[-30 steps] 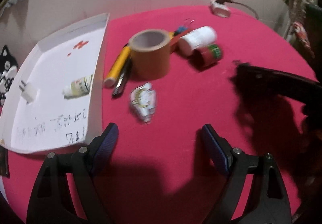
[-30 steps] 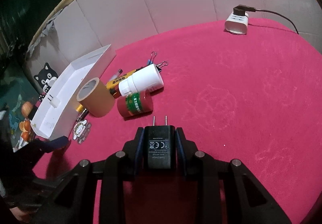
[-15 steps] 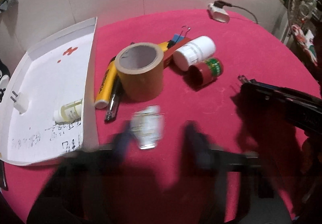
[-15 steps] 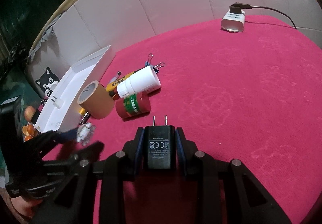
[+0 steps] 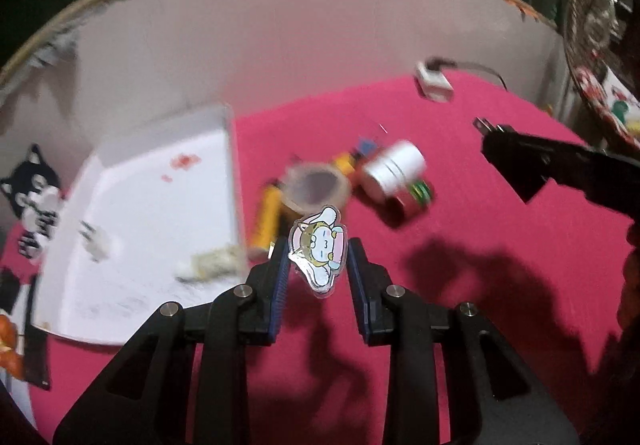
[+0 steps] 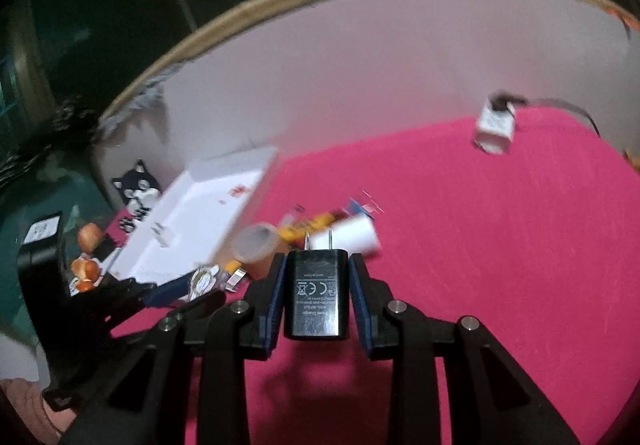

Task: Organize rigid objects
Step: 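Carry badge and charger into the tray and open both tools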

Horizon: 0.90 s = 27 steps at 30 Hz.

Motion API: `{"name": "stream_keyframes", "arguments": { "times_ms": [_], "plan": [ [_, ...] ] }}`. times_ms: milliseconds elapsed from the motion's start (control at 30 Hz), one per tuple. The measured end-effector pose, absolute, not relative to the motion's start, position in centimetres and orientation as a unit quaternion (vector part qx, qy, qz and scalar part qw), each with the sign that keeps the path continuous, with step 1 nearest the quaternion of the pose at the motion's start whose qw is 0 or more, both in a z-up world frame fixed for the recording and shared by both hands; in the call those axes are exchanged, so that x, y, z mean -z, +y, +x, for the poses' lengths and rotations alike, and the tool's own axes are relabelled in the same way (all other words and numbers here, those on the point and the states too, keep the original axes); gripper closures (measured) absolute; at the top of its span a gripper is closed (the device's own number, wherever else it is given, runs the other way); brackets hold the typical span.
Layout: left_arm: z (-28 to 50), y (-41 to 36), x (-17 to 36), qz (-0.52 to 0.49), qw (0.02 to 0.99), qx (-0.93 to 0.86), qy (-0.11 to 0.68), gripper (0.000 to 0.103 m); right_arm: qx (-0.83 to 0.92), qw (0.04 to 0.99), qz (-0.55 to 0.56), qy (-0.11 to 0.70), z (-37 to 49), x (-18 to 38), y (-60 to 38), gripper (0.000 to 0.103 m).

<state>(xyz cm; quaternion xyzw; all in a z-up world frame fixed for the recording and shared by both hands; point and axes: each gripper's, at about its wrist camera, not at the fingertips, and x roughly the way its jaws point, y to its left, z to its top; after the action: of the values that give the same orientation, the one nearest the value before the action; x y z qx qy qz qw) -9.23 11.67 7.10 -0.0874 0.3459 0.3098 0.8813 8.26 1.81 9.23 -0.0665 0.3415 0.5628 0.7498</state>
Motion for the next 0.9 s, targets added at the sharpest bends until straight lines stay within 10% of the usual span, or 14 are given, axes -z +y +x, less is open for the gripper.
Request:
{"name": "stream_keyframes", "arguments": {
  "times_ms": [900],
  "plan": [
    [-22.2, 25.2, -9.5, -0.16, 0.81, -0.492, 0.276, 0.075, -0.657, 0.673, -0.167, 0.296, -3.7, -12.0, 18.0, 0.073]
  ]
}}
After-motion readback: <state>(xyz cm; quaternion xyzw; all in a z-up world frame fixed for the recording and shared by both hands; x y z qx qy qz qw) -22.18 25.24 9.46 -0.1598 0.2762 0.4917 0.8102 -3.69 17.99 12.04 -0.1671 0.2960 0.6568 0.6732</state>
